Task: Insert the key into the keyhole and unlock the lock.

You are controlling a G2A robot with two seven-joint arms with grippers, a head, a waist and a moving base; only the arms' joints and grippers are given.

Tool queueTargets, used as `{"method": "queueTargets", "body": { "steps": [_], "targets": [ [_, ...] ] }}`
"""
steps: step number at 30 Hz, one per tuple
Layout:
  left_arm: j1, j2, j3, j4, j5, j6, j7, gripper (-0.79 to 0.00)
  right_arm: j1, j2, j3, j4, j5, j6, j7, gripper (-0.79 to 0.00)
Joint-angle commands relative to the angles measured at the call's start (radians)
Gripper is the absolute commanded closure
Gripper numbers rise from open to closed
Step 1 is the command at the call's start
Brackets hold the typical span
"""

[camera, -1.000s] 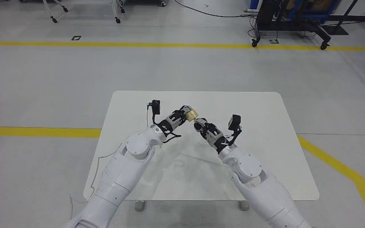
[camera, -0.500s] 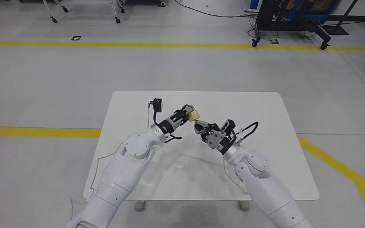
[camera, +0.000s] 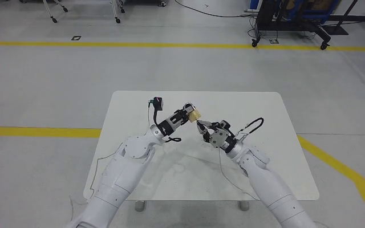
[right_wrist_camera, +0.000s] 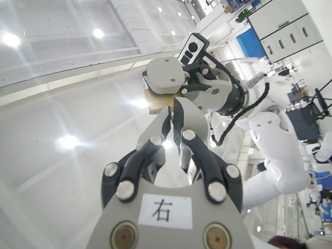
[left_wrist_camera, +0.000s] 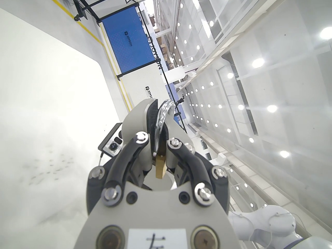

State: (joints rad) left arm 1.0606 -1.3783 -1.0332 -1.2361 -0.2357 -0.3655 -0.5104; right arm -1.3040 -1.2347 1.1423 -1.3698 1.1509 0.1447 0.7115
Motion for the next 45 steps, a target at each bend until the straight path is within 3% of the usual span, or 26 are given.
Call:
{"method": "queueTargets", "body": {
  "steps": [1, 3, 6, 11, 16, 18, 21, 26, 36, 37, 39, 42, 43, 45],
  "targets": [
    [0.0, -0.001, -0.001, 0.003, -0.008, 0.009, 0.002, 0.0, -0.003, 0.0, 0.003, -0.007, -0.021, -0.023, -0.014, -0.292],
    [0.0, -0.002, -0.004, 0.005, -0.021, 0.015, 0.004, 0.0, -0.007, 0.002, 0.009, -0.02, -0.071, -0.054, -0.04, -0.434],
    [-0.002, -0.003, -0.007, 0.007, -0.029, 0.014, 0.001, 0.0, -0.021, 0.007, 0.022, -0.051, -0.149, -0.09, -0.074, -0.517],
    [-0.003, -0.004, -0.008, 0.012, -0.024, 0.018, -0.001, 0.0, -0.062, 0.021, 0.073, -0.11, -0.262, -0.125, -0.114, -0.502],
    [-0.014, -0.002, 0.01, 0.02, 0.06, 0.057, -0.015, 0.0, -0.149, 0.047, 0.183, -0.217, -0.491, -0.194, -0.247, -0.573],
    [-0.02, -0.001, 0.024, 0.024, 0.113, 0.072, -0.022, 0.0, -0.188, 0.055, 0.227, -0.267, -0.557, -0.212, -0.301, -0.773],
    [-0.031, -0.001, 0.057, 0.032, 0.217, 0.116, -0.034, 0.0, -0.252, 0.066, 0.29, -0.35, -0.677, -0.208, -0.391, -0.785],
    [-0.06, -0.003, 0.111, 0.069, 0.367, 0.219, -0.067, 0.0, -0.252, 0.066, 0.29, -0.35, -0.677, -0.208, -0.391, -0.785],
    [-0.11, -0.023, 0.162, 0.14, 0.376, 0.433, -0.125, 0.0, -0.252, 0.066, 0.29, -0.35, -0.677, -0.208, -0.391, -0.785],
    [-0.116, -0.025, 0.17, 0.143, 0.384, 0.442, -0.128, -0.052, -0.252, 0.066, 0.29, -0.35, -0.677, -0.208, -0.391, -0.785],
    [-0.122, -0.029, 0.181, 0.152, 0.389, 0.448, -0.142, -0.259, -0.252, 0.066, 0.29, -0.35, -0.677, -0.208, -0.391, -0.785],
    [-0.128, -0.032, 0.186, 0.161, 0.388, 0.45, -0.147, -0.4, -0.252, 0.066, 0.29, -0.35, -0.677, -0.208, -0.391, -0.785],
    [-0.129, -0.033, 0.187, 0.163, 0.388, 0.449, -0.147, -0.508, -0.252, 0.066, 0.29, -0.35, -0.677, -0.208, -0.391, -0.785],
    [-0.13, -0.034, 0.187, 0.166, 0.389, 0.449, -0.149, -0.557, -0.252, 0.066, 0.29, -0.35, -0.677, -0.208, -0.391, -0.785]
  ]
}}
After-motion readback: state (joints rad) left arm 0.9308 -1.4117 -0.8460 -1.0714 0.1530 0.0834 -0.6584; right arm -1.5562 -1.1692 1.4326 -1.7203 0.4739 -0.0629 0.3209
